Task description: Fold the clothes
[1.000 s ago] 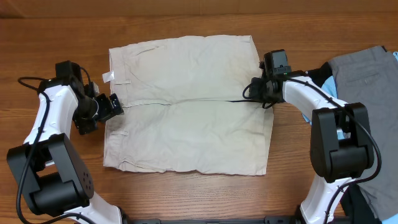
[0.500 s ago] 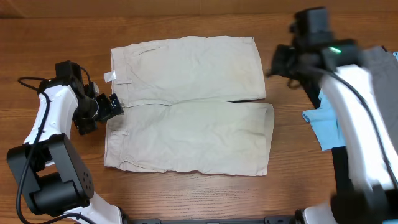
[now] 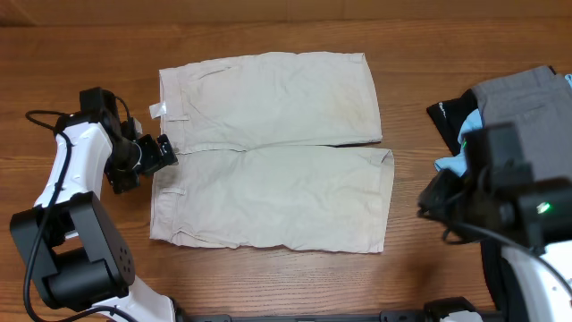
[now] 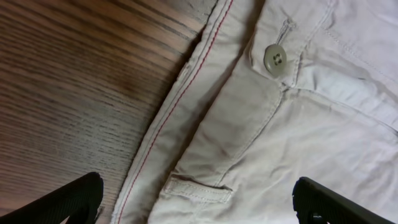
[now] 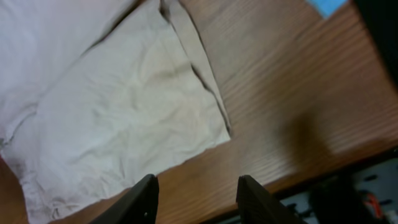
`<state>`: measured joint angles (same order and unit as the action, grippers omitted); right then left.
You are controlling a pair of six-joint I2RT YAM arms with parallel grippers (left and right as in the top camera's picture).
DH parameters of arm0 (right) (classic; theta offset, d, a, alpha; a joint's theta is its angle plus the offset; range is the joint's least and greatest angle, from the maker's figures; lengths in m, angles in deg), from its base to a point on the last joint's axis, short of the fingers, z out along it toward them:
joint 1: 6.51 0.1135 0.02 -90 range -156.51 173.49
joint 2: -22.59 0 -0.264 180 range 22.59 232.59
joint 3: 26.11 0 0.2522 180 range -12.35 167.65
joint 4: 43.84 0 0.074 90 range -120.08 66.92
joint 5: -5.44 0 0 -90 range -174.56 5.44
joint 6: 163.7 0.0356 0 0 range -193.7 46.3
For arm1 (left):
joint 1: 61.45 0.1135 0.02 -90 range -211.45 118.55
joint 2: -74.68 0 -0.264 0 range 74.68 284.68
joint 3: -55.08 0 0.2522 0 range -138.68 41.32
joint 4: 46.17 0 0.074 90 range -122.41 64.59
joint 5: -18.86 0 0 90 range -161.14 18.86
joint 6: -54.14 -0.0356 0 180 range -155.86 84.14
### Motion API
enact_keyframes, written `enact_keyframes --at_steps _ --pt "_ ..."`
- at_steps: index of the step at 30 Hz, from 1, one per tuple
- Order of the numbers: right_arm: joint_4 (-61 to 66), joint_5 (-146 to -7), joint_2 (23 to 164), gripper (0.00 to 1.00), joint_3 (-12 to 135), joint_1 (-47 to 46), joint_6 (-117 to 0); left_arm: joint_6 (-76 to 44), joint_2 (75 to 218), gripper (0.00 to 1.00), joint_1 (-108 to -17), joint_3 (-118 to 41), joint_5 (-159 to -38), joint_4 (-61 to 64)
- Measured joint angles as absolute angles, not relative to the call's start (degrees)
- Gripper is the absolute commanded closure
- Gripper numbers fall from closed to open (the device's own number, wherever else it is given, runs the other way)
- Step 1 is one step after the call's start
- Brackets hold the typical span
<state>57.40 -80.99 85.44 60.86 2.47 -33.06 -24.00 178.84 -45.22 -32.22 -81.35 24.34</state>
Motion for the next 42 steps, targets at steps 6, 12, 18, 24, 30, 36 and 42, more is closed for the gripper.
enact_keyframes --at_steps 6,12,18,24,30,36,42 --pt "42.2 -73.1 86.3 0.52 36.7 2.5 -31.9 -24.0 178.8 0.0 -45.2 -32.2 -81.4 24.4" --pt "31.2 -68.3 89.8 0.43 24.9 2.5 -31.2 -24.0 178.8 0.0 -45.2 -32.2 -81.4 24.3" --pt "26.1 -67.6 93.5 0.41 21.7 3.2 -30.0 -24.0 178.8 0.0 -45.2 -32.2 -81.4 24.3" --pt "19.7 -67.6 97.7 0.4 21.6 9.0 -26.7 -24.0 178.8 0.0 -45.2 -32.2 -81.4 24.3" --pt "18.5 -70.2 100.1 0.41 21.6 12.8 -23.2 -24.0 178.8 0.0 -45.2 -32.2 -81.4 24.3" --pt "18.4 -72.2 100.1 0.45 21.6 12.8 -21.9 -24.0 178.8 0.0 -45.2 -32.2 -81.4 24.3" --pt "18.0 -74.8 100.1 0.47 21.6 12.8 -20.6 -24.0 178.8 0.0 -45.2 -32.2 -81.4 24.3"
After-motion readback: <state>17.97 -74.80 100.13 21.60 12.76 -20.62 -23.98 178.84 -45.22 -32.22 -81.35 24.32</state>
